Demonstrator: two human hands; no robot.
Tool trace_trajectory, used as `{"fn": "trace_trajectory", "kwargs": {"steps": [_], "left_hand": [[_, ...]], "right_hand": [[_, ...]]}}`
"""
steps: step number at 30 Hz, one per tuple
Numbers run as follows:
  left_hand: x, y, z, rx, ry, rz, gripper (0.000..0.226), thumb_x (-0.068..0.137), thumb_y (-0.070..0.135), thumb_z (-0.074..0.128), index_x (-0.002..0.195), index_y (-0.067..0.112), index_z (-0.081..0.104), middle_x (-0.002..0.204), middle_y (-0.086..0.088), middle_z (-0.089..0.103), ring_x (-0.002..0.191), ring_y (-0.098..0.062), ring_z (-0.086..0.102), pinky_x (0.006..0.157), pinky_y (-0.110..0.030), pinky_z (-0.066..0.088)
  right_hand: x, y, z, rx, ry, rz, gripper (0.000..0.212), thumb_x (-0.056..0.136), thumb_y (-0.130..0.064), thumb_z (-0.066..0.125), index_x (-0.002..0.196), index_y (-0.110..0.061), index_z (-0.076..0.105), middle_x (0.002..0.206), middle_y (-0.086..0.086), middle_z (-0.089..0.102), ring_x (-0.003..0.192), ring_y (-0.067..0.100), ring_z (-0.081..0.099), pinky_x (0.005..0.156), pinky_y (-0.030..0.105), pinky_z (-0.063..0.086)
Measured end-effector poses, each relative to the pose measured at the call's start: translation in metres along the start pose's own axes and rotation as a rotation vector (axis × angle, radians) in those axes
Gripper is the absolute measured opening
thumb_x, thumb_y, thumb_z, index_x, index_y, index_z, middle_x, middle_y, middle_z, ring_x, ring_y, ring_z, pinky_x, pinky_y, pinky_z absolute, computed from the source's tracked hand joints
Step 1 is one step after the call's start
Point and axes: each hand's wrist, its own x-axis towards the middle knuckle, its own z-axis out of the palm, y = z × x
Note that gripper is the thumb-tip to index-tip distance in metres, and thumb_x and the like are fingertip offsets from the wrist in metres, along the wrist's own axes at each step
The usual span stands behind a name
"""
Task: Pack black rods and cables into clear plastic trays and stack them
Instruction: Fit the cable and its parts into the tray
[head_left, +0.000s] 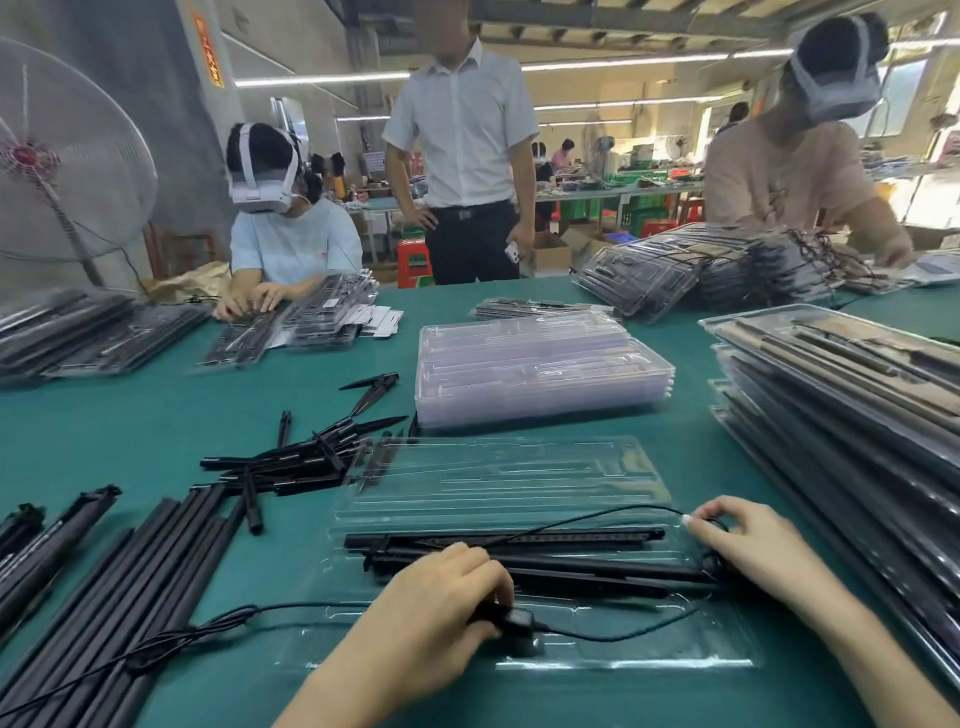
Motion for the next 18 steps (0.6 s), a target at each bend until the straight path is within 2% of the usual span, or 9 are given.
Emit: {"fn": "trace_trajectory", "kwargs": {"steps": [2,4,7,9,13,16,18], "left_hand": [[0.0,0.003,0.009,-0.092,0.034,0.01,0.016,0.089,0.027,0.06,0.105,0.024,0.058,0.105,0.014,0.054,0.099,0.001,0.039,0.08,-0.009,0.027],[-0.001,0.008,0.017,-0.173,0.078,-0.015,0.012,0.085,0.024,0.066,0.097,0.021,0.062,0.096,0.014,0.055,0.094,0.004,0.037,0.078,-0.011,0.032],[-0.001,0.008,0.021,-0.309,0.133,-0.106,0.011,0.075,0.021,0.079,0.08,0.018,0.069,0.076,0.02,0.054,0.084,0.006,0.041,0.071,-0.013,0.035],[-0.003,0.006,0.022,-0.417,0.178,-0.158,0.014,0.07,0.019,0.084,0.074,0.023,0.071,0.065,0.024,0.055,0.078,0.006,0.046,0.066,-0.01,0.034],[-0.01,0.008,0.022,-0.427,0.209,-0.185,0.031,0.073,0.014,0.082,0.089,0.036,0.066,0.068,0.03,0.057,0.076,0.007,0.049,0.065,-0.008,0.034],[-0.008,0.011,0.019,-0.291,0.14,-0.155,0.015,0.085,0.016,0.069,0.088,0.031,0.067,0.075,0.025,0.057,0.085,0.009,0.045,0.071,-0.009,0.033],[-0.007,0.016,0.017,-0.189,0.09,-0.169,0.025,0.092,0.021,0.058,0.107,0.04,0.065,0.087,0.018,0.055,0.095,0.003,0.043,0.078,-0.013,0.036]], "right_hand": [[-0.001,0.0,0.001,0.008,0.019,-0.003,0.015,0.084,-0.035,0.069,0.073,-0.026,0.065,0.073,0.015,0.069,0.073,0.028,0.06,0.06,0.029,0.036],[-0.001,0.001,0.003,0.011,0.045,-0.008,0.016,0.084,-0.035,0.068,0.072,-0.026,0.065,0.063,0.017,0.063,0.063,0.028,0.054,0.057,0.031,0.033],[-0.001,0.001,0.004,0.011,0.101,-0.007,0.017,0.084,-0.034,0.069,0.069,-0.025,0.065,0.047,0.003,0.043,0.051,0.02,0.041,0.053,0.03,0.029],[-0.001,0.002,0.004,0.023,0.126,-0.004,0.016,0.083,-0.034,0.069,0.069,-0.026,0.066,0.046,0.001,0.044,0.053,0.019,0.044,0.054,0.027,0.032],[-0.001,0.003,0.006,0.048,0.122,-0.01,0.015,0.083,-0.034,0.069,0.07,-0.027,0.066,0.053,0.008,0.054,0.067,0.029,0.056,0.058,0.029,0.034],[0.001,0.006,0.007,0.05,0.105,-0.006,0.014,0.084,-0.035,0.068,0.072,-0.028,0.066,0.061,0.011,0.062,0.068,0.026,0.055,0.059,0.028,0.036],[0.002,0.007,0.007,0.052,0.092,-0.004,0.013,0.084,-0.036,0.068,0.073,-0.029,0.066,0.066,0.003,0.065,0.073,0.022,0.055,0.063,0.026,0.038]]}}
